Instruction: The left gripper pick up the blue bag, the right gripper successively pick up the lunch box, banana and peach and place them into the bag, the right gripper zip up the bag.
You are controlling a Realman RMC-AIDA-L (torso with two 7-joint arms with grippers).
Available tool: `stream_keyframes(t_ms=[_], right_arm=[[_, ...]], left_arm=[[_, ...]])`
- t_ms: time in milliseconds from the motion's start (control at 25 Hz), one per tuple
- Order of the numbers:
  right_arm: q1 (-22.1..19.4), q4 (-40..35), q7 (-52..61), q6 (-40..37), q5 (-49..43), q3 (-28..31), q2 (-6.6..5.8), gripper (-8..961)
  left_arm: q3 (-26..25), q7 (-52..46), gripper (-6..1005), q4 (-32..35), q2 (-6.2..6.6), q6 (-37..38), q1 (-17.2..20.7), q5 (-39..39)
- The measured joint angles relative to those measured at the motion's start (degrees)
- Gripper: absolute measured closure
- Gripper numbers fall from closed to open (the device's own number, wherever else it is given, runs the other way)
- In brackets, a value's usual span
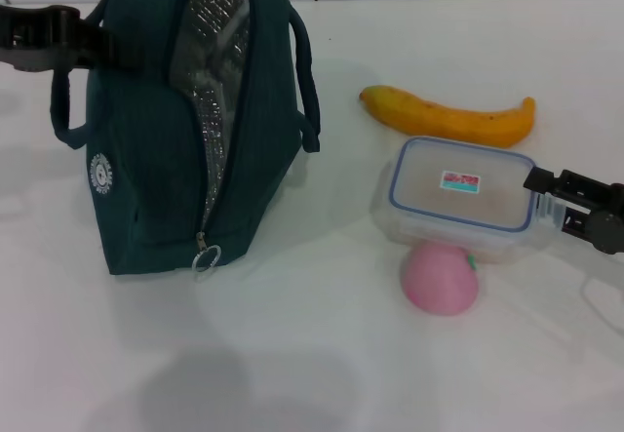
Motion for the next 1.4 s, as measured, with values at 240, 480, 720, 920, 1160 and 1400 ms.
stream_keyframes(t_ms=[240,480,720,920,1160,1400], right_arm=[[-0.13,-0.02,-0.11,-0.09,0.08,0.04,0.31,368],[-0.44,-0.02,-0.36,-1.37,0.45,0.47,0.44,497],[-0.54,-0.02,-0.69,-2.34,0.6,0.58,0.53,729],[-0.55,-0.01,-1.18,-3.04,0.69,0.69,0.64,857],[-0.55,-0.01,-1.38,-5.32,3.42,0.77,0.63,855],[-0.7,0.01,-1.42,-7.13,6.81,0.84,0.61,850]], left_arm=[[0.0,0.06,961,-0.04,0.07,0.0,0.14,0.0],[0.0,0.24,961,-0.06,0.16,0.08,0.22,-0.01],[0.01,0.31,961,-0.06,0.17,0.18,0.26,-0.02],[0.0,0.44,961,-0.05,0.07,0.19,0.25,-0.05],[0.0,0.74,961,-0.05,0.07,0.18,0.25,-0.09],[0.0,1.41,961,-0.06,-0.02,0.12,0.17,-0.18]])
